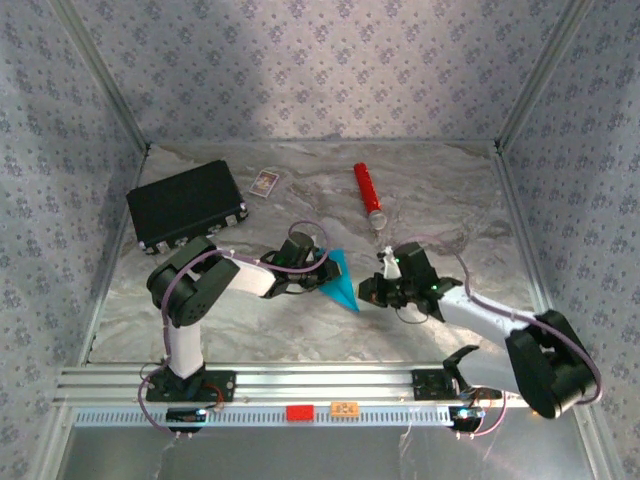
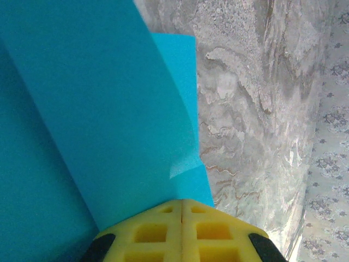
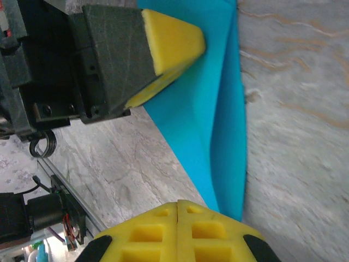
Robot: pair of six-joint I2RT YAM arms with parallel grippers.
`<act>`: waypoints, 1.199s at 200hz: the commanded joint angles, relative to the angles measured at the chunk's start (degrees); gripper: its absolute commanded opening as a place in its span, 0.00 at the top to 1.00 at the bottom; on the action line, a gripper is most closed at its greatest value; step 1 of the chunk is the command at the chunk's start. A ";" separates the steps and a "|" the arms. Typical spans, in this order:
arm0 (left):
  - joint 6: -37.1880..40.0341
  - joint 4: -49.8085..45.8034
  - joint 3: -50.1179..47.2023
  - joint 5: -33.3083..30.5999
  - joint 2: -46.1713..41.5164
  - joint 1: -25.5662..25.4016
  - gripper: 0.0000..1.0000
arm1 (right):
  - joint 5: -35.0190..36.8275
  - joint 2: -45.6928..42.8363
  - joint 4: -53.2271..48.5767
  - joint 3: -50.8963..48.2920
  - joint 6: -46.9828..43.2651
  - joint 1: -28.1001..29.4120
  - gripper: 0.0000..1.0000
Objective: Fold a paper plane with a square sheet of paper (pick it up from the middle)
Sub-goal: Fourth fold the wing at the center of the table.
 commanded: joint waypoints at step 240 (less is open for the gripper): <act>0.45 -3.67 -1.75 -1.78 1.39 0.83 1.00 | 1.21 12.94 3.52 -1.90 -2.43 2.98 0.93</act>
